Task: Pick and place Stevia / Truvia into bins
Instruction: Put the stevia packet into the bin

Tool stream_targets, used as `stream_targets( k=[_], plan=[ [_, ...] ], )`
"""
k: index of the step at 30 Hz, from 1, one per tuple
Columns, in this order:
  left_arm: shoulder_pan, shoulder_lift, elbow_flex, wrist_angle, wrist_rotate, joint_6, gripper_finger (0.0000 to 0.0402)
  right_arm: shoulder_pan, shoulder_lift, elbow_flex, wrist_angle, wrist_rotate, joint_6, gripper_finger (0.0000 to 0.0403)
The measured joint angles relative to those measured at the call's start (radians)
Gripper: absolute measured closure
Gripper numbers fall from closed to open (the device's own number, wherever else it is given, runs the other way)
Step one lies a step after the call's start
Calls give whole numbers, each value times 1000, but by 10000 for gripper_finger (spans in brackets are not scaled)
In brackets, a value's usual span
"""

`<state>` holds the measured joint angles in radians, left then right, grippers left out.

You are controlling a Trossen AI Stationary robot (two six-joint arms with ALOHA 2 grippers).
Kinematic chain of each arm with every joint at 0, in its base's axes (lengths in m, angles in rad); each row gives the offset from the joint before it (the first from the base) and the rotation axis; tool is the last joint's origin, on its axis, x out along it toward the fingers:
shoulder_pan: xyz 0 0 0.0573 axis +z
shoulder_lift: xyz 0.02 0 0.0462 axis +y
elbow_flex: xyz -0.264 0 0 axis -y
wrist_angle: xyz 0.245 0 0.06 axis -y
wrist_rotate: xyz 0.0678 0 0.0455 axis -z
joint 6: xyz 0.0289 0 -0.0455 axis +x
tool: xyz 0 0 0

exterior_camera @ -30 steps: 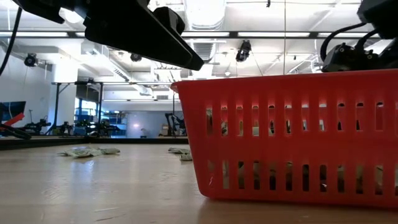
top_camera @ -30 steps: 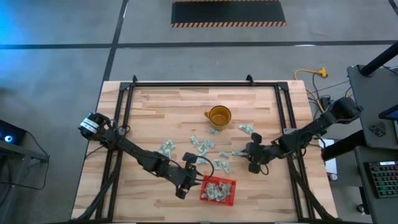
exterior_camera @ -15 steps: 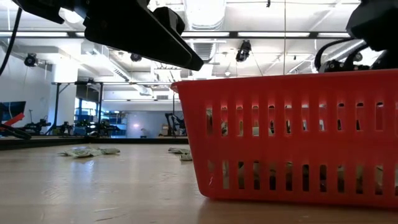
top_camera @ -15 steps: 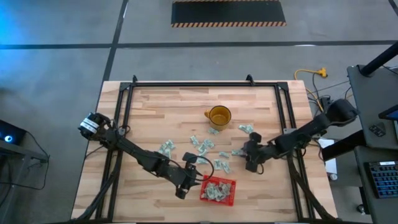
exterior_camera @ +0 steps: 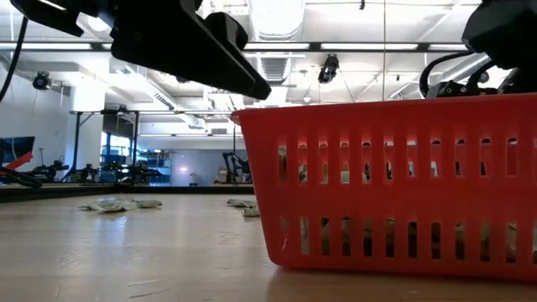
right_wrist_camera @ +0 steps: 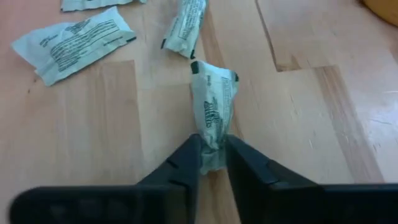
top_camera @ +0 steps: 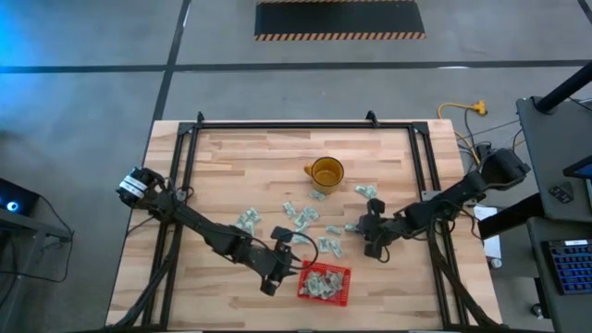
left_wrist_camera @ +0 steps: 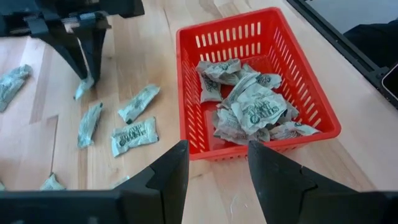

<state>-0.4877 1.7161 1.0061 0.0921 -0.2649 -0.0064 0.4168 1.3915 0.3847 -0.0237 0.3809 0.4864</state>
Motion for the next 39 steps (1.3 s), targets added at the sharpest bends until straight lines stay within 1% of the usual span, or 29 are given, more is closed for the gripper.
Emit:
stream_targets(
  k=[3, 5, 9, 12, 15, 22, 26, 31, 36, 39],
  plan=[
    [0, 0, 0, -6, 0, -14, 253, -1, -13, 0, -24, 4, -1, 382],
    [0, 0, 0, -8, 0, -14, 253, -1, -26, 2, -51, 7, -1, 390],
    [0, 0, 0, -90, -1, -56, 253, 6, -64, 17, -121, 7, 26, 393],
    [0, -9, 0, -207, -1, -144, 253, 28, -102, 31, -135, 7, 33, 394],
    [-2, -13, 0, -310, -6, -231, 253, 60, -137, 53, -131, 8, 30, 394],
    [-5, -15, 0, -435, -7, -364, 253, 157, -170, 136, -97, 27, -29, 394],
    [-5, -16, 0, -522, -7, -452, 253, 210, -142, 192, -22, 46, -102, 394],
    [-6, -18, 0, -661, -20, -597, 253, 255, -59, 255, 86, 45, -224, 394],
    [-10, -19, 0, -767, -27, -718, 253, 260, 59, 339, 85, 39, -286, 394],
    [-22, -19, 0, -805, -32, -750, 253, 260, 133, 395, 83, 33, -329, 394]
  ],
)
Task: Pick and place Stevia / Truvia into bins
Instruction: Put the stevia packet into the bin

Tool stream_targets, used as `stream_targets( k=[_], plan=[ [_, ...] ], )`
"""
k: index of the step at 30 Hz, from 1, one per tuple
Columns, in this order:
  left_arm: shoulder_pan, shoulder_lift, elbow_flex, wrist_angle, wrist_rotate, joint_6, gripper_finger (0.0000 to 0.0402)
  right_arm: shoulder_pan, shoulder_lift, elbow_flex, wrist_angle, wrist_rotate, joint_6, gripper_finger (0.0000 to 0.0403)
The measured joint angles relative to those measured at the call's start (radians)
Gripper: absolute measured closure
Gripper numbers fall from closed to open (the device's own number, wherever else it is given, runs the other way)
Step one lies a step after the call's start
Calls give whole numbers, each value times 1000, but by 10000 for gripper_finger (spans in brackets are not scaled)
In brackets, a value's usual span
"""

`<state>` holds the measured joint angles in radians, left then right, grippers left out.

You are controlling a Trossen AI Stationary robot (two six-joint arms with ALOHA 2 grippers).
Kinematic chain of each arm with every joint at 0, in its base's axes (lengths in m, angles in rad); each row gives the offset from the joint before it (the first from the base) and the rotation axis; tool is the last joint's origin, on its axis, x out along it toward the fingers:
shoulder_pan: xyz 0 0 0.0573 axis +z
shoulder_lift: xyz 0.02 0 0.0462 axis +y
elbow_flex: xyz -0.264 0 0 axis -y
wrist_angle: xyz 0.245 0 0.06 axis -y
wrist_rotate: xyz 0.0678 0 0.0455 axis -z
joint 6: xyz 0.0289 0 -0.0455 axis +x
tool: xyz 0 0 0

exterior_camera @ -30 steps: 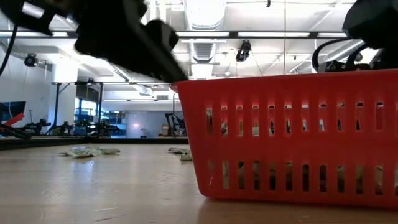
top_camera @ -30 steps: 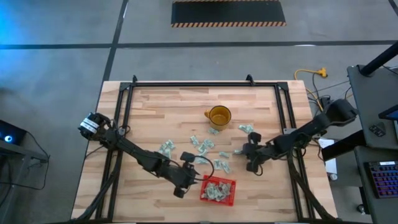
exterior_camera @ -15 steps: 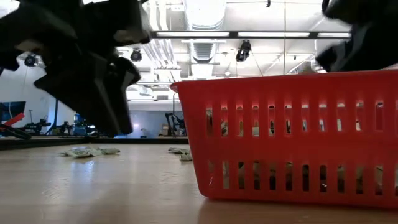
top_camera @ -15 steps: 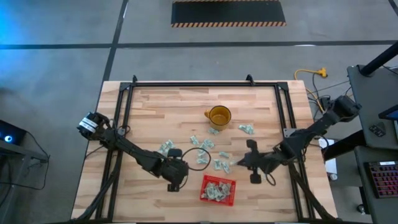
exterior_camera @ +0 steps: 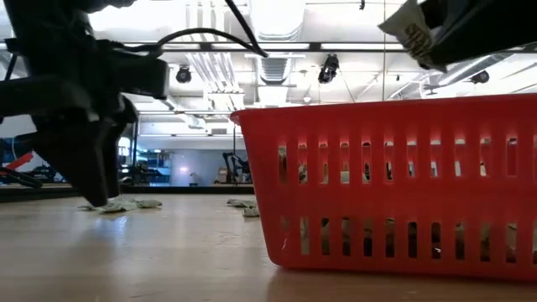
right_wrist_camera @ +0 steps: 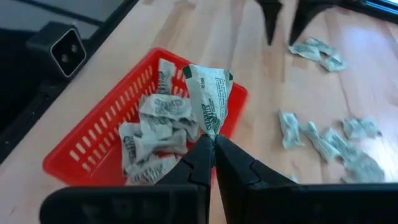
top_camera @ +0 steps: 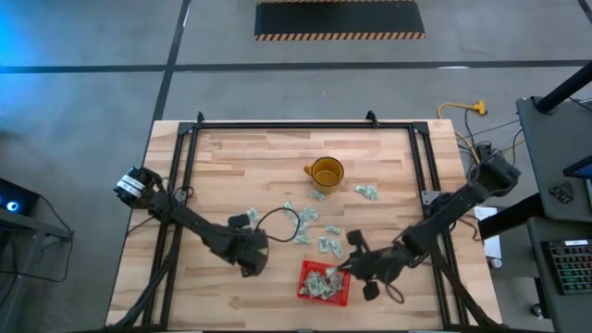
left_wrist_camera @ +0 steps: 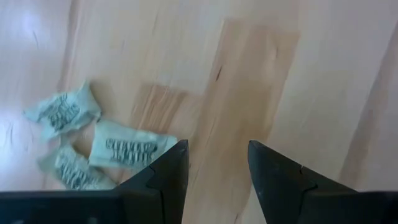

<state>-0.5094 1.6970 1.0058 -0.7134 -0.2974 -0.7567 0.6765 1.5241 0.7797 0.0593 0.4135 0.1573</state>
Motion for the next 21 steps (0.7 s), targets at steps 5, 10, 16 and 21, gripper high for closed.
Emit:
stream_targets(
  k=[5, 10, 16, 21],
  plan=[
    [-21, -2, 0, -20, -19, -17, 253, 0, 93, 77, -16, -46, -30, 394],
    [-39, -12, 1, -38, -49, -23, 253, -2, 148, 151, -94, -75, -22, 385],
    [-54, -20, 2, -65, -82, -23, 253, -2, 180, 194, -165, -76, 11, 334],
    [-61, -25, 2, -84, -111, -24, 253, 0, 173, 202, -187, -78, 11, 288]
  ],
)
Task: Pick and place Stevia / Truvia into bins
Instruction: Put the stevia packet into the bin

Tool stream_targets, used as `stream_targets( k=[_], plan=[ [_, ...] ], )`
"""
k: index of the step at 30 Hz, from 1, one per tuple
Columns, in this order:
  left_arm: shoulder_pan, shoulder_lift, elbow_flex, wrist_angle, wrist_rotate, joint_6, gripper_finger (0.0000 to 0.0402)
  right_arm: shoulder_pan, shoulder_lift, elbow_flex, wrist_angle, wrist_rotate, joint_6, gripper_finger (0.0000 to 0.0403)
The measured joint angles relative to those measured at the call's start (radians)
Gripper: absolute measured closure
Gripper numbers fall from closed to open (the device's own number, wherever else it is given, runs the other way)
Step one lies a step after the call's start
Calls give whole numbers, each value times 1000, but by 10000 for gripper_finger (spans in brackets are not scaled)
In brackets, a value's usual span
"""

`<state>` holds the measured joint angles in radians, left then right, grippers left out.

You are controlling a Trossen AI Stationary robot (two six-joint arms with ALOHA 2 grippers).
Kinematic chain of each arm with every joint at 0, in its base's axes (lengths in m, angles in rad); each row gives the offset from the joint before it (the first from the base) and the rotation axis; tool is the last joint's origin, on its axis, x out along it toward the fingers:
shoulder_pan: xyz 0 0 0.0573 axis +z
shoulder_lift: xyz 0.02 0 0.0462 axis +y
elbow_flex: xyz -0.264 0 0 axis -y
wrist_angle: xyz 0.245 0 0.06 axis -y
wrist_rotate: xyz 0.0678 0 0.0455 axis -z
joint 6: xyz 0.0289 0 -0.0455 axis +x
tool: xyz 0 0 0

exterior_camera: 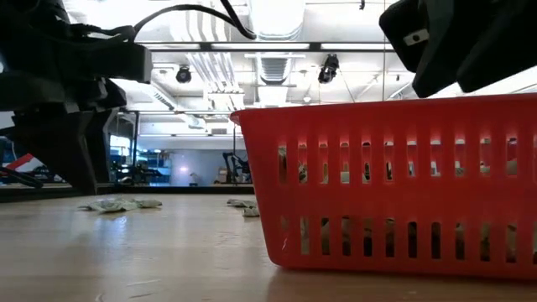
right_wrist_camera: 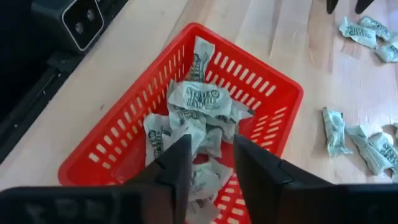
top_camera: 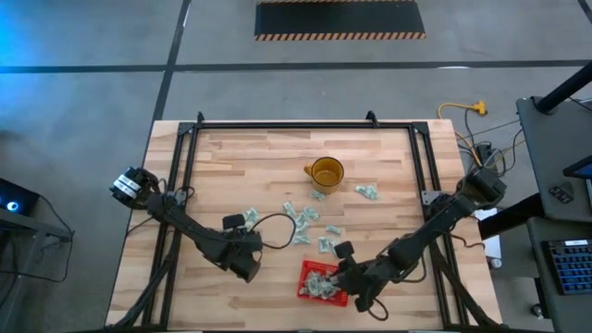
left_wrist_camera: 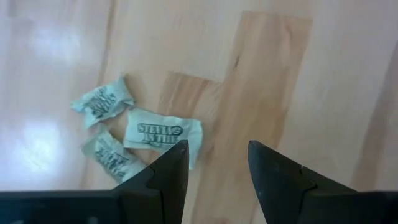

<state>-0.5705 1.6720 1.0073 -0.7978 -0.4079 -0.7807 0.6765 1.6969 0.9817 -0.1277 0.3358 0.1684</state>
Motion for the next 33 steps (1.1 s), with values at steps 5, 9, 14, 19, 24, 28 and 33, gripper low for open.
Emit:
stream_targets(
  k=[5, 9, 14, 19, 24, 28, 33],
  plan=[
    [-3, -1, -10, -6, -36, 0, 253, 0, -22, -2, 1, -51, 3, 258],
    [-3, -1, -55, -4, -68, 0, 253, 4, -26, -2, -1, -61, 13, 245],
    [-1, -1, -118, 9, -69, -54, 253, 7, -26, -3, -4, -60, 15, 238],
    [-1, -27, -159, 60, -71, -71, 253, 7, -27, -3, -4, -60, 15, 237],
    [-1, -75, -194, 157, -72, -71, 253, 7, -27, -4, -4, -60, 24, 243],
    [4, -148, -278, 283, -76, -76, 253, 7, -27, -4, -12, -60, 41, 246],
    [8, -244, -410, 455, -80, -78, 253, 7, -27, -4, -15, -60, 42, 243]
  ],
)
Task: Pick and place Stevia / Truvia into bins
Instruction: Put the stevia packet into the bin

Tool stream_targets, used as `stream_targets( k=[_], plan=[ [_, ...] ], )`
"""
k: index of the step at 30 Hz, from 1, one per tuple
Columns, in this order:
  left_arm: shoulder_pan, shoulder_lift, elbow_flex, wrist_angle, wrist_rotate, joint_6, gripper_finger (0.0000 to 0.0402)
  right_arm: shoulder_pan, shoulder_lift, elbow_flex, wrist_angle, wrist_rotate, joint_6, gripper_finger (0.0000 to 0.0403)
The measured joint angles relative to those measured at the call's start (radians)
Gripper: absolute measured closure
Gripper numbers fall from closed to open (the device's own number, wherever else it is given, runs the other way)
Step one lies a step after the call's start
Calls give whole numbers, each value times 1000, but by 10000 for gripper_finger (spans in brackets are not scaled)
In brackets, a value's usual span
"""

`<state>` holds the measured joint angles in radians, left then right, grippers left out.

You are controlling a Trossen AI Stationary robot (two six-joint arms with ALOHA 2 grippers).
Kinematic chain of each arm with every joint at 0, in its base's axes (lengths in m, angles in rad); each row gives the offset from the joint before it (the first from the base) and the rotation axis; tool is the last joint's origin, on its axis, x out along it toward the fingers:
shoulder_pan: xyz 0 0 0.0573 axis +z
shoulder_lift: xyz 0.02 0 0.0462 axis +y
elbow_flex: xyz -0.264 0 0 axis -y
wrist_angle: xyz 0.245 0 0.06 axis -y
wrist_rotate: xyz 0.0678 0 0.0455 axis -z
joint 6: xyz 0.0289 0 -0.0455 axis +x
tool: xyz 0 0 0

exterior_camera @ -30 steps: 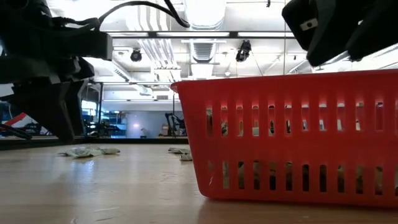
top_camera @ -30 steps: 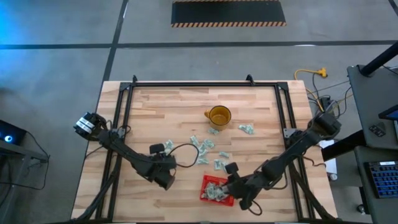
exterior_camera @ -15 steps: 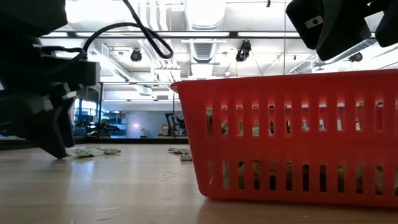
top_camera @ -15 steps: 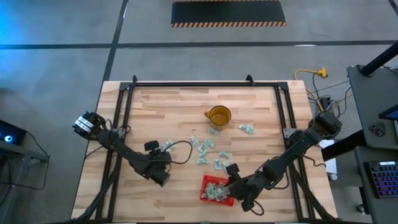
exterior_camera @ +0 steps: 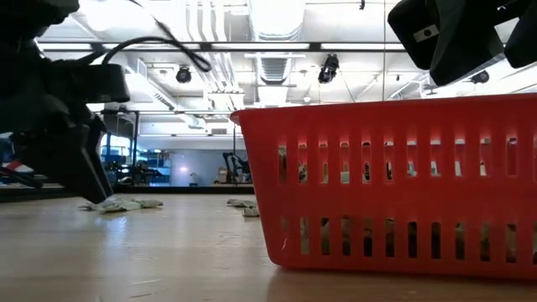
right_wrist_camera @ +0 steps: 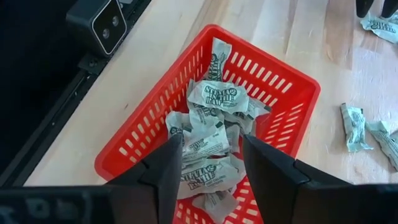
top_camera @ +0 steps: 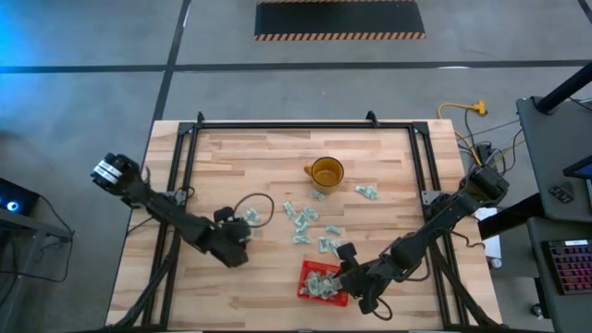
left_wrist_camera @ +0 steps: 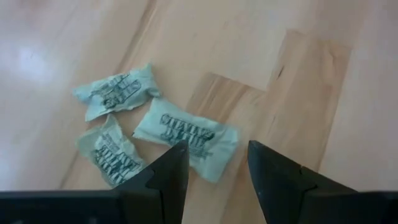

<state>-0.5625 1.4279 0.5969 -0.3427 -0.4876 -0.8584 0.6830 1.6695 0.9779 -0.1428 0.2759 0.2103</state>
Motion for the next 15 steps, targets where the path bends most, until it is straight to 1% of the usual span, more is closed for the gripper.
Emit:
stream_targets(
  k=[4, 7, 15],
  plan=[
    [2, -39, -79, 76, 1, -1, 253, 0, 0, 0, 0, 0, 0, 244],
    [7, -40, -114, 129, 1, 0, 253, 0, 0, 0, 0, 0, 0, 248],
    [8, -36, -124, 158, -1, 8, 253, 0, 0, 0, 0, 0, 0, 248]
  ],
)
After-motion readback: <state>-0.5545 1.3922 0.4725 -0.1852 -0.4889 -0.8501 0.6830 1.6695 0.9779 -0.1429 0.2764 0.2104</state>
